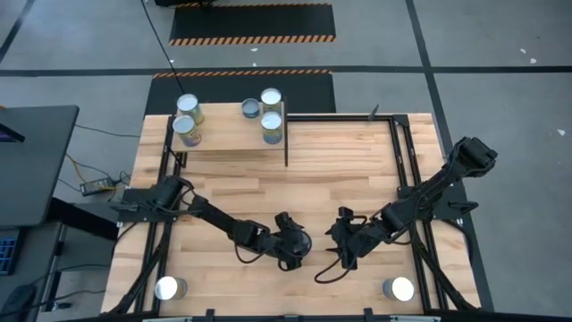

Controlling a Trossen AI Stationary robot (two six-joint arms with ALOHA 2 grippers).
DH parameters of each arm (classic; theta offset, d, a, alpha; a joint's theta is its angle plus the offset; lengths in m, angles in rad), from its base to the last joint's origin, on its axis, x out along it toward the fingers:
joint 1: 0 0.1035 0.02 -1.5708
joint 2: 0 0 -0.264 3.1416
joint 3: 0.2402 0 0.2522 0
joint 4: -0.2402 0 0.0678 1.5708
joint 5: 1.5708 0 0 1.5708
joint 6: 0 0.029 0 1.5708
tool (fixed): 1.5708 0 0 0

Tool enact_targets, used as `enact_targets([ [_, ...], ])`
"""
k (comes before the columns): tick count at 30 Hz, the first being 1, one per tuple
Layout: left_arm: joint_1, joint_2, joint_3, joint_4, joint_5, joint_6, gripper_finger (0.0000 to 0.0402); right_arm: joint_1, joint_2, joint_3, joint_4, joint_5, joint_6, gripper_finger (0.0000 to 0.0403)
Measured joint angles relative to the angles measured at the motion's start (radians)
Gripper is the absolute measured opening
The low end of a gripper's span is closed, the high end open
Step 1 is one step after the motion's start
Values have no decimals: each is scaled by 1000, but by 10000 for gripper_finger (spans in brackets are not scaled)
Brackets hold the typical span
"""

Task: Pick and place cans onto a shelf
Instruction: Put the mushroom can on the shelf

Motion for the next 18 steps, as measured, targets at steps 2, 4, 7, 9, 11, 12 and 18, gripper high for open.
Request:
enact_targets([
  [2, 0, 0, 0, -3, -1, 0, 357, 0, 0, 0, 0, 0, 0, 245],
  [4, 0, 0, 0, -1, -1, 8, 357, 0, 0, 0, 0, 0, 0, 245],
  [7, 0, -9, 0, 2, -13, 59, 357, 0, 0, 0, 0, 0, 0, 245],
  [9, 0, -18, 0, 1, -40, 110, 357, 0, 0, 0, 0, -1, 0, 245],
  [11, 0, -26, 0, 3, -63, 162, 357, 0, 0, 0, -1, -2, 0, 245],
  [12, 1, -28, 1, 9, -68, 183, 357, 0, 0, 0, -1, -3, 0, 245],
  [18, 2, -29, 1, 0, -58, 192, 357, 0, 0, 0, -1, -3, 1, 245],
])
